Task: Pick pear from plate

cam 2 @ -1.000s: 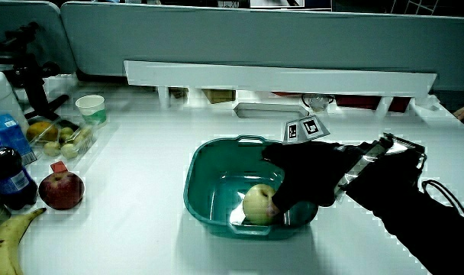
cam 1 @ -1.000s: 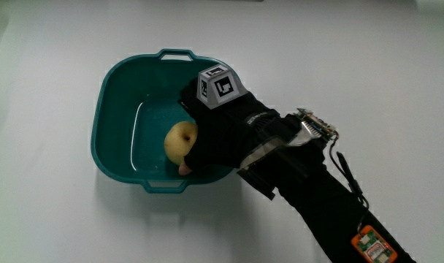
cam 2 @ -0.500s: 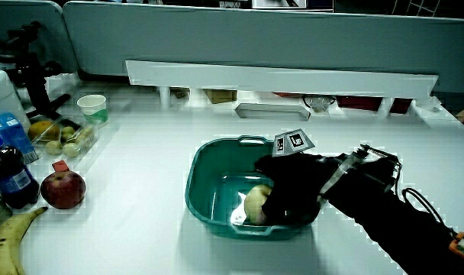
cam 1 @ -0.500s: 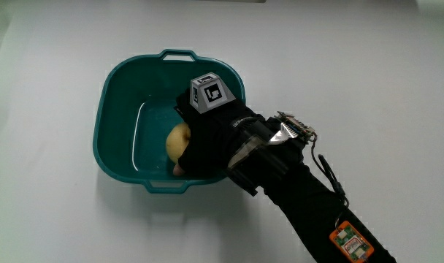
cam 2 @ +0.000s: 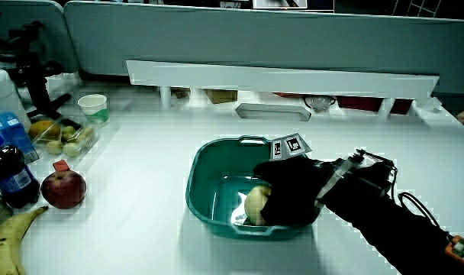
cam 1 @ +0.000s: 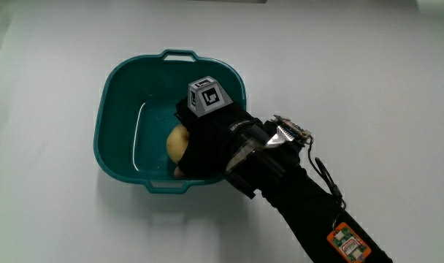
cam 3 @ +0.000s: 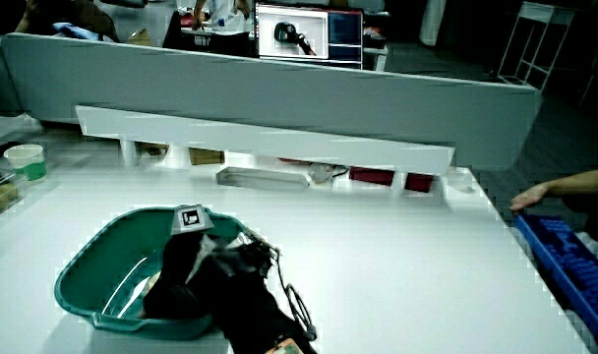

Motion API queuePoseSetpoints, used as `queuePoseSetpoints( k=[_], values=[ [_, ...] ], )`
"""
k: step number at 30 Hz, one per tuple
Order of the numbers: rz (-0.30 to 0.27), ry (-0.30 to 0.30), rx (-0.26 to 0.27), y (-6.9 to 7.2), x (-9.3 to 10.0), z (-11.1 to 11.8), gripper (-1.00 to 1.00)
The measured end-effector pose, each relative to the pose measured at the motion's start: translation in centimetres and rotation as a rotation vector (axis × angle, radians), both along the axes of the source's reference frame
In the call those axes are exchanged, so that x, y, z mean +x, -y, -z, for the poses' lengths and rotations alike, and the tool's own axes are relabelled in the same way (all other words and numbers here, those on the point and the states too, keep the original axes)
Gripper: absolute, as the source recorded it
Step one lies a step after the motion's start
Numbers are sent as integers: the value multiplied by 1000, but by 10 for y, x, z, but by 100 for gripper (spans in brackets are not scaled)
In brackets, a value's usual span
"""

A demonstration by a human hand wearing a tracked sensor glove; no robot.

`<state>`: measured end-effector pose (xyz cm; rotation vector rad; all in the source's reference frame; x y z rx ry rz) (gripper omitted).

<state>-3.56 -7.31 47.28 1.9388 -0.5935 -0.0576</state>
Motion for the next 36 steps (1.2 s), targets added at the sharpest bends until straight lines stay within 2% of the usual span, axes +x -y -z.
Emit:
queuePoseSetpoints(
  k=[2,3,5,6,7,9,10,12,13,14,15,16,17,19,22,26,27,31,32,35,36],
  values=[
    [-2,24,3,0,0,-1,4],
    [-12,33,32,1,1,1,8],
    [-16,76,15,1,1,3,16],
    [-18,51,52,1,1,2,20],
    [-22,48,60,1,2,2,24],
    [-20,48,54,1,1,1,32],
    [-15,74,39,0,0,2,36],
    [-16,59,45,0,1,3,44],
    [-24,62,54,0,1,3,48],
    [-27,45,94,1,0,2,52],
    [-21,78,108,0,-1,5,56],
    [-24,63,121,0,-1,4,60],
    [-17,70,112,-1,-1,5,64],
    [-20,77,147,-1,-2,6,72],
    [-6,72,169,-2,-3,7,84],
    [3,105,207,-3,-4,13,100],
    [3,101,221,-3,-5,14,100],
    [4,101,216,-3,-4,15,100],
    [3,123,237,-2,-3,20,100],
    [-3,136,233,0,0,29,100],
    [-6,159,249,1,0,35,100]
  ],
)
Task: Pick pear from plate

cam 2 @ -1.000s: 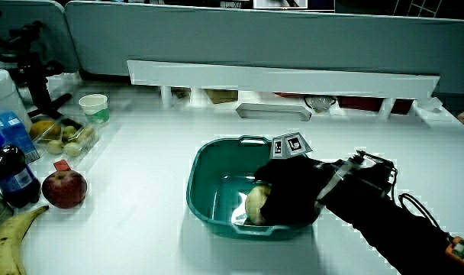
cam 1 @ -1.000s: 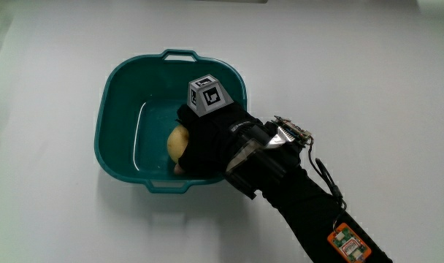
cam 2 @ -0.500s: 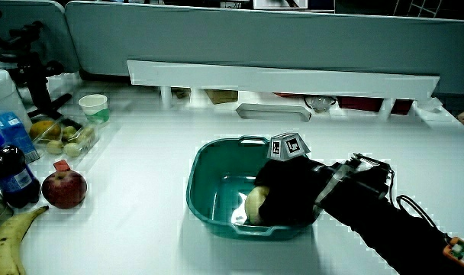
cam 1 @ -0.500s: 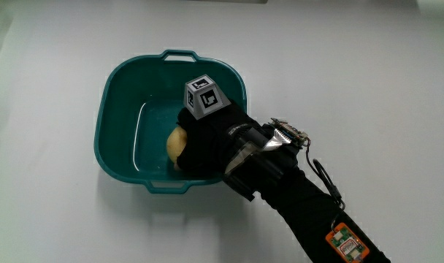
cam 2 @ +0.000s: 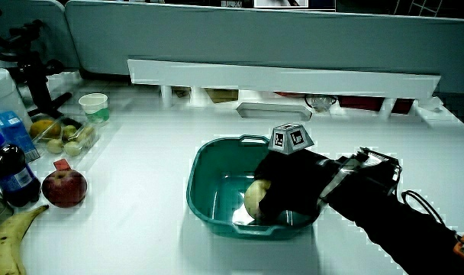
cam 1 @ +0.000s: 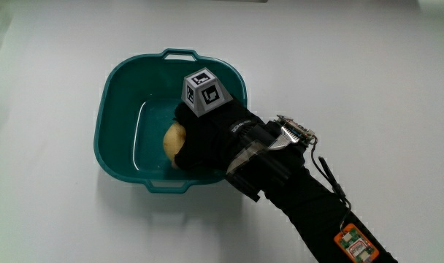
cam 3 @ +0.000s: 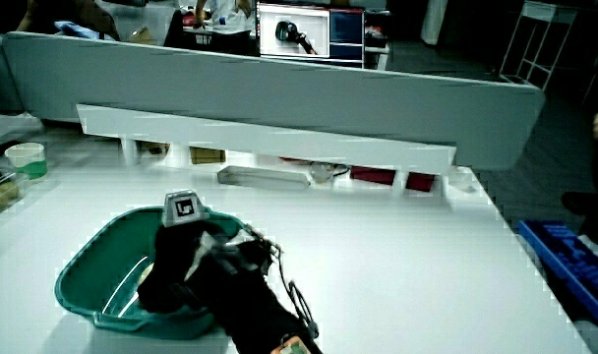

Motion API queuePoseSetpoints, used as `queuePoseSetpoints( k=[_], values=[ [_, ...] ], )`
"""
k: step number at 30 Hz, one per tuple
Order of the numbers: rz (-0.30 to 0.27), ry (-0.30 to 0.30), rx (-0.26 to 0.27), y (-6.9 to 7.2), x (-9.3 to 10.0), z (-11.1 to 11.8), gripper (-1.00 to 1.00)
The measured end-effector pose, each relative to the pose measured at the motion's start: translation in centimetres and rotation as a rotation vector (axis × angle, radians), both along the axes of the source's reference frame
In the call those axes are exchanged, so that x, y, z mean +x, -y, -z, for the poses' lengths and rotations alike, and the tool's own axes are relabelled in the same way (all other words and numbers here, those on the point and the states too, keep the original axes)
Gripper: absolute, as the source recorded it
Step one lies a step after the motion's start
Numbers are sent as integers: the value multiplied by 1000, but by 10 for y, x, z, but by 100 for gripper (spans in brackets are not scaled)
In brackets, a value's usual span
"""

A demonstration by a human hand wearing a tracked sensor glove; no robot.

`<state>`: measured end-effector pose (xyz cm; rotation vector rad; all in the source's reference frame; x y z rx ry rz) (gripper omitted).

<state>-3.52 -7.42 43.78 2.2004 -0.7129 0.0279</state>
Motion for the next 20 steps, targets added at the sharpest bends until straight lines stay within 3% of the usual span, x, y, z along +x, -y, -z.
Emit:
queuePoseSetpoints(
  k=[1,2,3,4,5,7,8,9,10,11,12,15,18,19,20],
  values=[
    [6,6,-19,1,0,4,100],
    [6,4,11,1,1,8,100],
    [4,28,14,2,2,12,100],
    [-3,4,-1,4,4,12,100],
    [7,29,6,4,6,17,100],
    [-1,17,10,5,11,23,100],
    [9,71,1,6,13,29,100],
    [13,39,-16,8,16,29,100],
    [26,47,-44,9,19,28,100],
    [2,112,51,9,22,49,100],
    [28,69,-96,13,25,33,100],
    [17,87,-84,18,37,44,100],
    [-19,34,9,24,50,58,100],
    [-27,126,1,25,54,68,100],
    [-43,37,27,28,59,67,100]
  ],
)
